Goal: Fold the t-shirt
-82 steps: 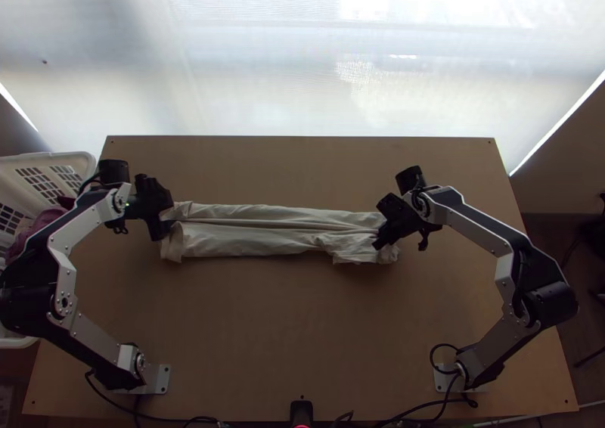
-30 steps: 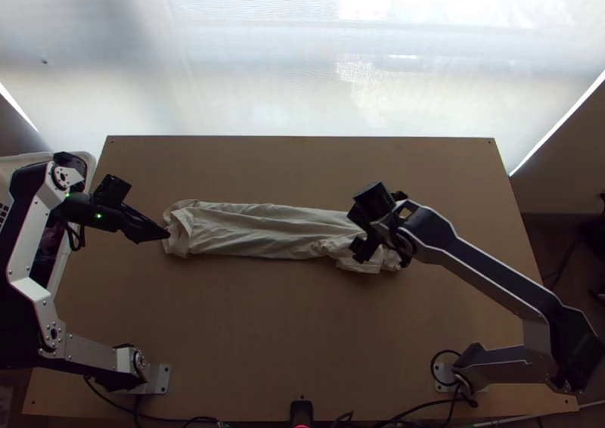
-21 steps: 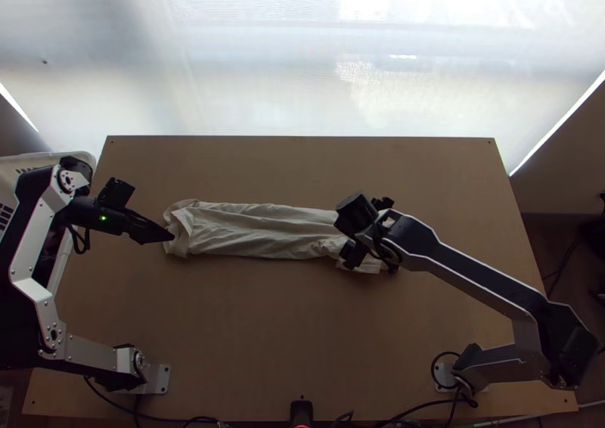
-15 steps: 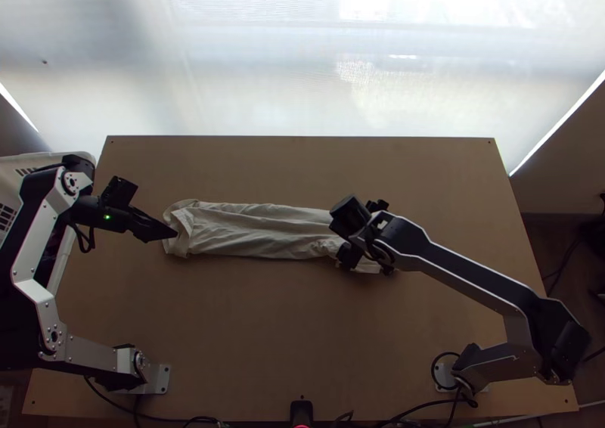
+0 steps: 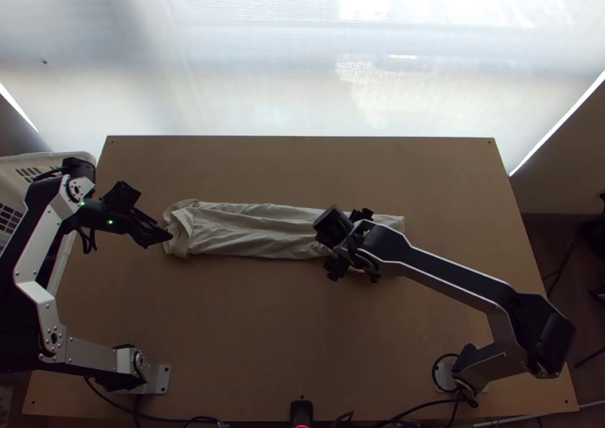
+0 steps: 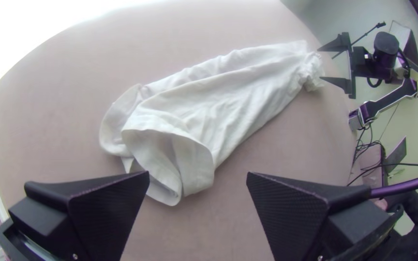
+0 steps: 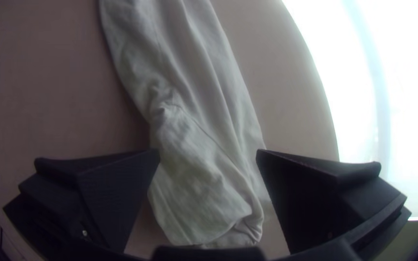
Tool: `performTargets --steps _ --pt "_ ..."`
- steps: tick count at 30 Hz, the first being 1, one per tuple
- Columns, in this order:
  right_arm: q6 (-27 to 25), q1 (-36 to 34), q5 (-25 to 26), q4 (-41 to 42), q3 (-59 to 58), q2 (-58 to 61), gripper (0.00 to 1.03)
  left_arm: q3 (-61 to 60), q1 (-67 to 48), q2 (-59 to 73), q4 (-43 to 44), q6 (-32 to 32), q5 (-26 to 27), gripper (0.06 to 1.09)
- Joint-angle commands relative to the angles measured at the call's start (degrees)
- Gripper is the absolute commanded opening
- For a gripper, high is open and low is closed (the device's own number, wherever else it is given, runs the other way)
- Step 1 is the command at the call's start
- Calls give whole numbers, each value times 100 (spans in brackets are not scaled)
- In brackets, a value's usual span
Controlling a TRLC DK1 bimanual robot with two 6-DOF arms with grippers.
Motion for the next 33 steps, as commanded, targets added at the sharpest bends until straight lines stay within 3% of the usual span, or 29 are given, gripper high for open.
performTargets --steps 1,8,12,17,22,23,30,33 --pt "82 244 2 21 163 253 92 -62 102 28 176 319 -165 103" --pt "205 358 -7 12 628 605 70 -9 14 -271 650 495 -296 97" --pt "205 411 -7 3 857 807 70 17 -3 -297 677 592 -279 87" --pt "240 305 -7 -23 954 965 70 -238 -619 -728 677 565 -279 86" --pt "355 252 -7 -23 1094 1044 69 -589 -979 -886 1301 671 -463 86" --pt "372 279 -16 -23 1173 1106 65 -545 -909 -816 1424 671 -490 85" --pt "293 499 -121 12 2167 1730 34 -334 -575 -772 1459 829 -481 34" --pt "284 569 -236 12 2641 2046 7 -325 -452 -816 1476 829 -481 23"
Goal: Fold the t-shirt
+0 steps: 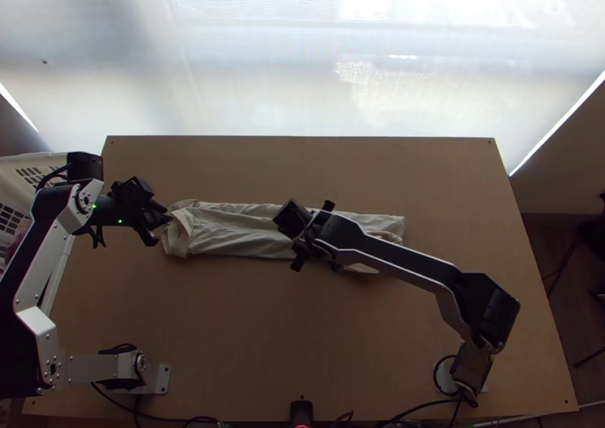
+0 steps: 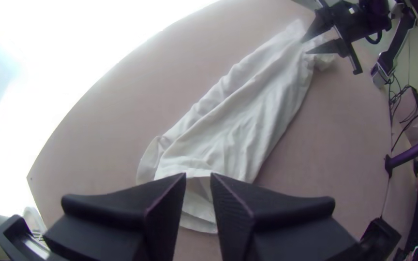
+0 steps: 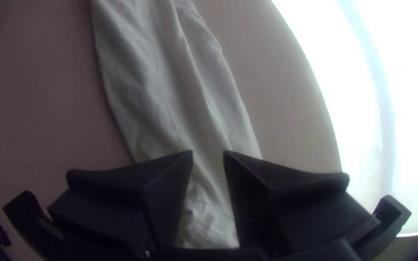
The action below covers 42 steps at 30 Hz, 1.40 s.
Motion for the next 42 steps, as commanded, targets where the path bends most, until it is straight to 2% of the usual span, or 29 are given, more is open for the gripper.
performTargets --steps 1,5,11,17,30,36,42 --pt "-30 187 -168 14 1022 665 3 29 244 -79 108 86 -24 19" --pt "-57 389 -335 -48 1506 999 3 -6 481 -105 108 95 2 10" --pt "-57 714 -423 -118 2174 1509 3 -103 815 -334 82 139 29 10" --pt "31 811 -440 -127 2719 1861 2 -639 930 -738 117 446 29 10" --pt "66 986 -484 -162 4556 3284 2 -797 1439 -879 108 859 46 10" --pt "49 1039 -722 119 4749 3627 2 -850 1624 -923 108 1044 46 10" --pt "154 1118 -968 67 4863 3891 3 -929 1888 -914 108 1325 81 10"
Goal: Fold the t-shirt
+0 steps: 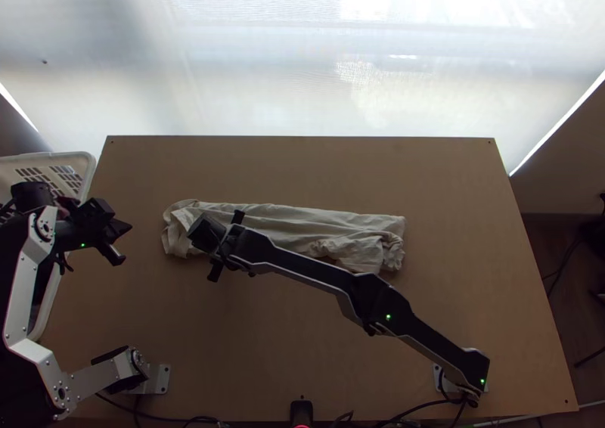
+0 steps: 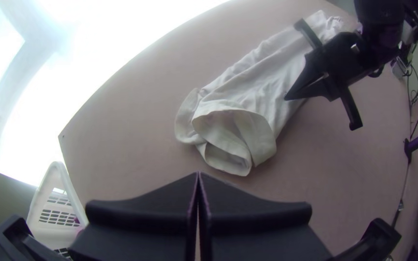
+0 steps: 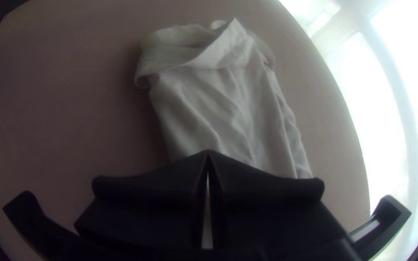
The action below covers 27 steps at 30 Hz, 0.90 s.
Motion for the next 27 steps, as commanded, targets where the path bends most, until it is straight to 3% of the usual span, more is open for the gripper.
performTargets --steps 1,7,16,27 --pt "144 67 -402 -17 192 337 3 -97 319 -13 -1 305 33 10" --pt "258 5 -1097 -263 148 407 3 -123 512 13 -1 428 51 10" --pt "302 14 -1562 -685 -27 311 3 -246 793 -5 -36 647 86 10" --pt "293 -39 -1694 -860 -177 -217 3 -246 969 -22 -71 850 218 10"
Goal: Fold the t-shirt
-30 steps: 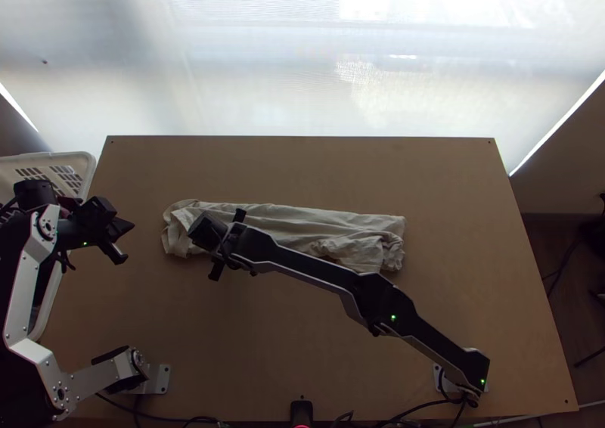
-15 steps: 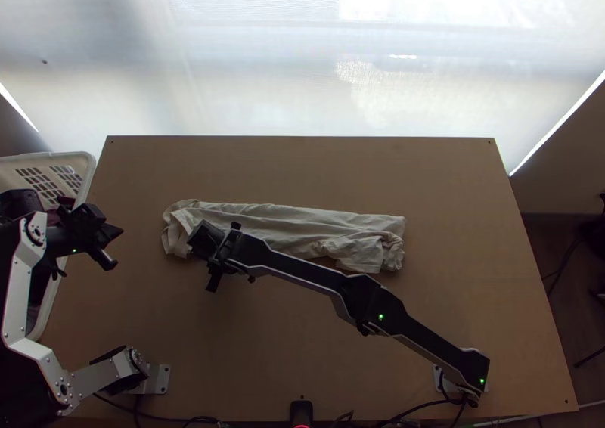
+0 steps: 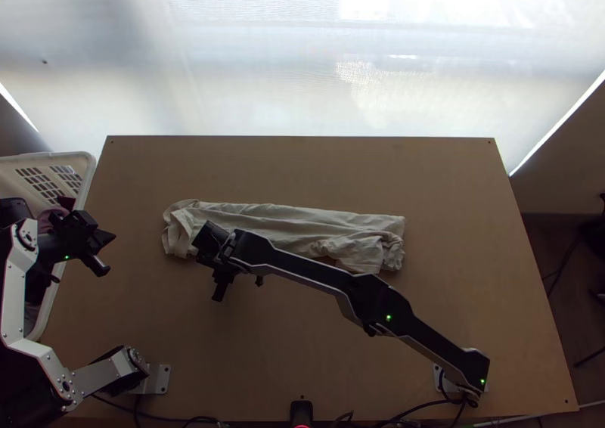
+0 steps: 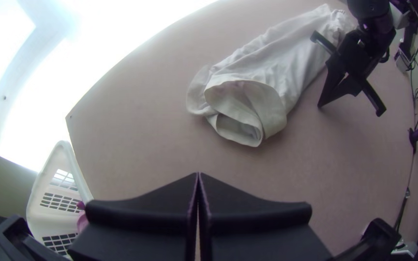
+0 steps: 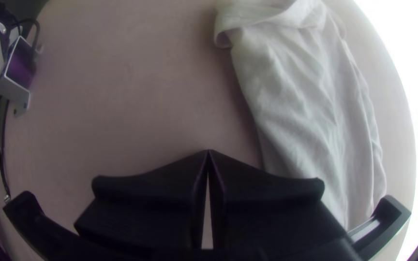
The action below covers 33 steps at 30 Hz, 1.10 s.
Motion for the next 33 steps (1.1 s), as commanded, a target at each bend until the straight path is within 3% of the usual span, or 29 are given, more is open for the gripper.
performTargets --steps 1,9,14,24,30,33 --pt "4 -58 46 45 171 -236 3 -8 71 -20 -6 71 54 10" --pt "-101 -129 1127 959 277 -307 3 -60 106 -55 -59 71 54 10" --pt "-417 -164 1857 1398 259 -157 3 -122 115 -64 -59 63 54 10" --pt "-1296 -419 2147 2462 286 563 3 -280 317 -213 -59 133 45 10" --pt "-1314 -427 2085 2224 347 739 3 -324 352 -231 -59 142 45 10" --pt "-1041 -436 1733 1803 347 730 3 -333 352 -213 -50 142 54 10"
